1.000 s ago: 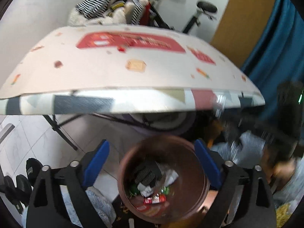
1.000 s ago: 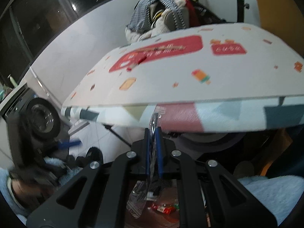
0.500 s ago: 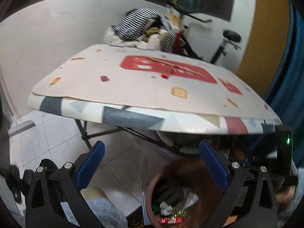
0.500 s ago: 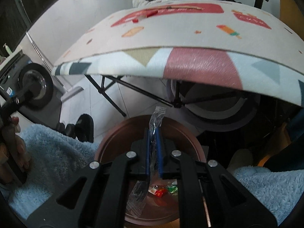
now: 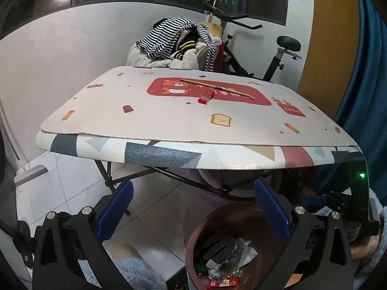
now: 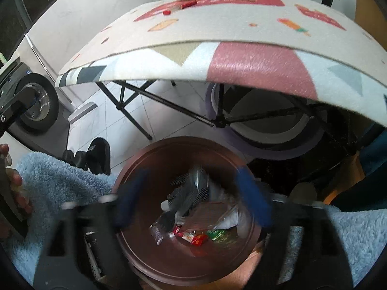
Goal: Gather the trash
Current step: 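Move both grippers back up over the table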
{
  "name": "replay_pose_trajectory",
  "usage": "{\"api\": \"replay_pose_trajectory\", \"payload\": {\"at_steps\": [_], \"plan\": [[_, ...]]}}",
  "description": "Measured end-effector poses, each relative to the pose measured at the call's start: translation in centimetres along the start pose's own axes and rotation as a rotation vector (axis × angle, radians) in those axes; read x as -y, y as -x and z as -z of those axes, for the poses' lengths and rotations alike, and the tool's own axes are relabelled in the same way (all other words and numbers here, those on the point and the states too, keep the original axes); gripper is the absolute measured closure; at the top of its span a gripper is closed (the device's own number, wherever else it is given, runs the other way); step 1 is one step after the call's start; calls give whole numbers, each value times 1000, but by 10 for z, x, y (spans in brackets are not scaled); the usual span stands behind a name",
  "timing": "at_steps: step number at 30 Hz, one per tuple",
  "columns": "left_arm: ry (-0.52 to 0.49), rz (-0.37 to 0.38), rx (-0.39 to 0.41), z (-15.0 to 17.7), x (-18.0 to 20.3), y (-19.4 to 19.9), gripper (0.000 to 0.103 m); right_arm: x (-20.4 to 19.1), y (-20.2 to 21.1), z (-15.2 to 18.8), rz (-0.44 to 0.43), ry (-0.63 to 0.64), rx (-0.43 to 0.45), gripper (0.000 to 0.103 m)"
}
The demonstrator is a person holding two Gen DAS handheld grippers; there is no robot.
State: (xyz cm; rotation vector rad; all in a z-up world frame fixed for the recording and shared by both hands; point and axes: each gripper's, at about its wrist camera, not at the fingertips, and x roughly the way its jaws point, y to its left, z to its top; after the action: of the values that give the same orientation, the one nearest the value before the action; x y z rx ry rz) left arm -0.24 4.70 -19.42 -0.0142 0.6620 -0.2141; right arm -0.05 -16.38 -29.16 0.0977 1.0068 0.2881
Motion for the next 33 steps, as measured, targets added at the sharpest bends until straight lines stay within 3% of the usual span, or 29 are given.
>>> {"api": "replay_pose_trajectory", "payload": {"at_steps": [1, 12, 21, 25, 33], "plan": [[6, -2, 1, 0, -1, 0, 6, 0, 1, 0, 0, 3, 3, 5], [16, 25, 78, -24, -7, 12, 6, -1, 31, -24, 36, 34, 94, 6], [-46, 25, 181, -74, 1, 23, 6, 8, 68, -63, 3, 13, 234, 6], [-67, 44, 190, -96, 5, 20, 6, 12, 84, -89, 4, 20, 303, 6], [-102, 130, 190, -125, 12, -3, 6, 30, 87, -128, 10, 32, 271, 6]]}}
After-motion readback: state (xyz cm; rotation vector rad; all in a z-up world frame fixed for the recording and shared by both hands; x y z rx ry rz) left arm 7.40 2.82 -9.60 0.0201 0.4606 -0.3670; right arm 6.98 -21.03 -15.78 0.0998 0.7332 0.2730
